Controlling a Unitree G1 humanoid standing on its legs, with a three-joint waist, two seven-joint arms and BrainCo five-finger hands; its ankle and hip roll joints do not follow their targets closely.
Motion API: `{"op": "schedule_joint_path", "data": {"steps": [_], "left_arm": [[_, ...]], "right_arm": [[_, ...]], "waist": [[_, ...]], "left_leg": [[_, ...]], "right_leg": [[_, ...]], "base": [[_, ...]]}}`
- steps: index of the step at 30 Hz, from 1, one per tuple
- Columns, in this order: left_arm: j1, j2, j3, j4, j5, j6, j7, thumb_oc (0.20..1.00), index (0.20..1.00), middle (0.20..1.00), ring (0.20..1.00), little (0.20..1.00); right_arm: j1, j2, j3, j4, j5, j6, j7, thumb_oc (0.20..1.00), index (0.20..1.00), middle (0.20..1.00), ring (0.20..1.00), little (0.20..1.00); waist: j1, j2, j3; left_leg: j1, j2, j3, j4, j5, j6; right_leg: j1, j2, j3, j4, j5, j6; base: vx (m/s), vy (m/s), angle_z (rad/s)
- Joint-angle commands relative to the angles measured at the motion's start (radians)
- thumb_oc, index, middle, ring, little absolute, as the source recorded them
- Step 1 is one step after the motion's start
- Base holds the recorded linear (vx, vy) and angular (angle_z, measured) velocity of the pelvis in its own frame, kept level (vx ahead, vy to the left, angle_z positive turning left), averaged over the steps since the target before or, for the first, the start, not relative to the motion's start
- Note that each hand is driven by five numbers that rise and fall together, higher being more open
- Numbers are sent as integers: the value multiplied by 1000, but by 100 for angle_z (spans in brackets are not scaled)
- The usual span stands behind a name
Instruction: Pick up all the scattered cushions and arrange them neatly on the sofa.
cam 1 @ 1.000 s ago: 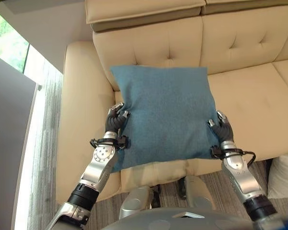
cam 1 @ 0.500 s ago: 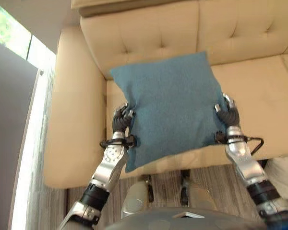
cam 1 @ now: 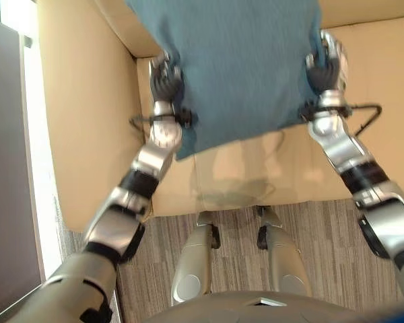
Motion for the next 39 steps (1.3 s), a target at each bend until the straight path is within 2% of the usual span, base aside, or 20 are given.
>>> {"op": "schedule_joint_path", "data": {"steps": [1,2,6,8,15,17,20,25,28,31,32,33,34,35,36,37,39], "left_arm": [[-43,-20,-36,-162,141,-121,84,200,200,200,200,200],[-79,-9,-35,-161,175,-119,133,200,200,200,200,200],[-74,2,-7,-218,242,-119,205,200,200,200,200,200],[-30,5,19,-316,297,-119,237,200,200,200,200,200],[108,-13,98,-652,475,-124,272,200,200,200,200,200],[105,-8,102,-679,510,-120,282,200,200,200,200,200],[-3,4,47,-533,461,-114,298,200,200,200,200,200],[-132,44,-13,-327,324,-119,275,200,200,200,200,200],[-219,62,-71,-129,228,-107,222,200,200,200,200,200],[-273,63,-115,-16,151,-96,147,200,200,200,200,200],[-279,66,-125,4,133,-93,121,420,420,420,420,420],[-285,61,-135,27,112,-88,94,523,523,523,523,523],[-297,55,-144,55,89,-87,67,1000,1000,1000,1000,1000],[-302,62,-147,70,83,-86,57,1000,1000,1000,1000,1000],[-309,73,-165,85,83,-77,32,1000,1000,1000,1000,1000],[-317,87,-185,116,78,-63,2,1000,1000,1000,1000,1000],[-308,79,-185,151,53,-60,-14,1000,1000,1000,1000,1000]], "right_arm": [[-26,25,38,-152,-124,-70,-110,200,200,200,200,200],[-67,17,52,-141,-148,-61,-141,200,200,200,200,200],[-88,-1,52,-171,-217,-36,-193,200,200,200,200,200],[-47,-7,21,-246,-254,-39,-213,200,200,200,200,200],[125,2,-84,-555,-374,-102,-223,200,200,200,200,200],[134,1,-96,-595,-387,-121,-232,200,200,200,200,200],[13,-17,-38,-470,-340,-97,-233,200,200,200,200,200],[-171,-54,55,-264,-232,-61,-215,200,200,200,200,200],[-281,-71,146,-59,-134,-48,-189,200,200,200,200,200],[-325,-67,197,77,-46,-34,-136,200,200,200,200,200],[-331,-67,215,109,-30,-30,-115,200,200,200,200,200],[-338,-64,223,129,-15,-22,-99,200,200,200,200,200],[-339,-61,235,156,11,-23,-72,200,200,200,200,200],[-342,-56,246,175,28,-25,-50,200,200,200,200,200],[-349,-63,263,188,43,-25,-27,369,369,369,369,369],[-351,-61,283,208,75,-21,24,1000,1000,1000,1000,1000],[-345,-53,292,223,98,-25,52,1000,1000,1000,1000,1000]], "waist": [[19,-64,-100],[19,-65,-104],[20,-64,-110],[17,-64,-114],[7,-62,-137],[6,-60,-145],[9,-63,-160],[12,-71,-144],[16,-78,-124],[18,-80,-108],[18,-80,-103],[18,-79,-100],[18,-79,-96],[19,-79,-94],[19,-80,-92],[18,-81,-88],[17,-82,-86]], "left_leg": [[10,-19,0,-14,-81,-87],[-3,-20,-4,-14,-81,-87],[-23,-20,-10,-14,-84,-86],[-28,-21,-16,-14,-87,-85],[-40,-24,-16,-14,-94,-80],[-48,-27,-15,-14,-97,-79],[-58,-25,-17,-14,-102,-81],[-69,-23,-23,-14,-93,-83],[-83,-20,-26,-14,-80,-86],[-94,-20,-28,-14,-70,-90],[-96,-19,-29,-14,-67,-91],[-99,-19,-29,-14,-65,-91],[-101,-20,-29,-14,-62,-92],[-102,-20,-28,-14,-61,-92],[-104,-20,-27,-14,-58,-93],[-106,-20,-26,-14,-57,-94],[-106,-21,-24,-14,-54,-95]], "right_leg": [[-32,-21,39,-72,46,90],[-48,-20,44,-72,48,92],[-72,-20,47,-72,46,95],[-81,-18,50,-72,45,95],[-103,-21,61,-72,49,96],[-113,-24,65,-72,53,99],[-124,-24,65,-72,50,101],[-133,-26,56,-72,60,103],[-147,-23,55,-72,66,104],[-156,-21,50,-72,73,105],[-158,-20,49,-72,74,104],[-160,-20,47,-72,75,104],[-160,-19,47,-72,78,104],[-162,-19,47,-72,79,104],[-163,-19,45,-72,81,105],[-164,-18,42,-72,83,104],[-165,-18,43,-72,85,103]], "base": [[73,17,-7],[68,23,0],[51,18,0],[62,13,1],[16,12,-3],[-20,13,-9],[-6,-14,-11],[2,-14,-2],[-6,-25,4],[-11,-23,6],[-11,-14,6],[-14,-19,5],[-14,-7,5],[-13,-6,3],[0,0,0],[0,0,0],[0,0,0]]}}
